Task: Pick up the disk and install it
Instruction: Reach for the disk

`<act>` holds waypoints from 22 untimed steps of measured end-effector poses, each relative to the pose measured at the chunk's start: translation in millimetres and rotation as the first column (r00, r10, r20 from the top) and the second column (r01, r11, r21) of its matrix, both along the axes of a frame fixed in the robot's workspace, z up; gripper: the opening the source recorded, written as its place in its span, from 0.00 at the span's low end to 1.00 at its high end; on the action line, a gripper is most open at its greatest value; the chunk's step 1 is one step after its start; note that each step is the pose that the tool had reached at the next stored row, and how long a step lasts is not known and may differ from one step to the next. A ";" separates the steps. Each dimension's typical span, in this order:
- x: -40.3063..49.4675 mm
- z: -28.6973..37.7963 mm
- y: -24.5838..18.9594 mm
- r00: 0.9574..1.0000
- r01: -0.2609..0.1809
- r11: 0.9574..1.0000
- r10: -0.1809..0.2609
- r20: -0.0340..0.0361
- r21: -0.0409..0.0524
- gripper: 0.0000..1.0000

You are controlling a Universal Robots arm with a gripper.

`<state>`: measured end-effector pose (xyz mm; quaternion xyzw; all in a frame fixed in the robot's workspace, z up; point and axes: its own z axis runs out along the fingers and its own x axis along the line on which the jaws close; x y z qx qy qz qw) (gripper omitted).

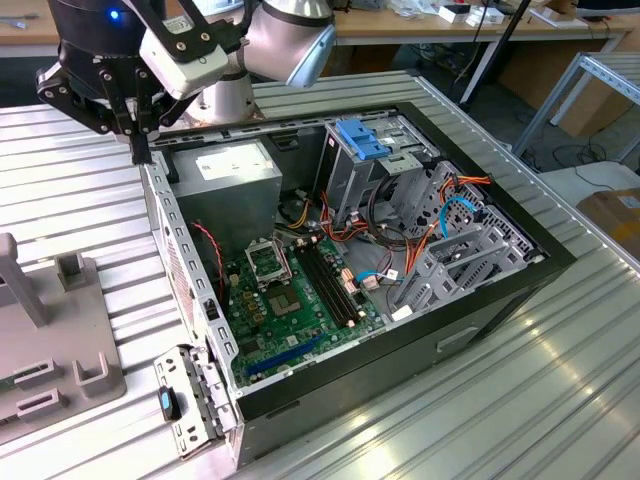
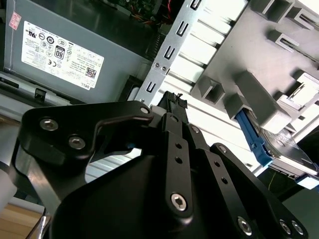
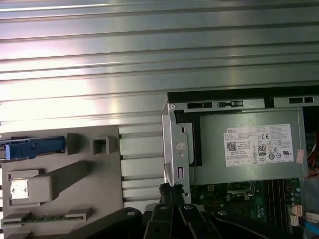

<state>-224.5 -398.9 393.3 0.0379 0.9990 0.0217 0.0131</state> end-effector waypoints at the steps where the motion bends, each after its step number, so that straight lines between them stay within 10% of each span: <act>1: -0.6 0.0 0.0 1.000 0.000 1.000 0.000 0.000 0.000 0.11; 22: -7.4 0.0 0.0 1.000 0.000 1.000 0.000 0.000 0.000 0.11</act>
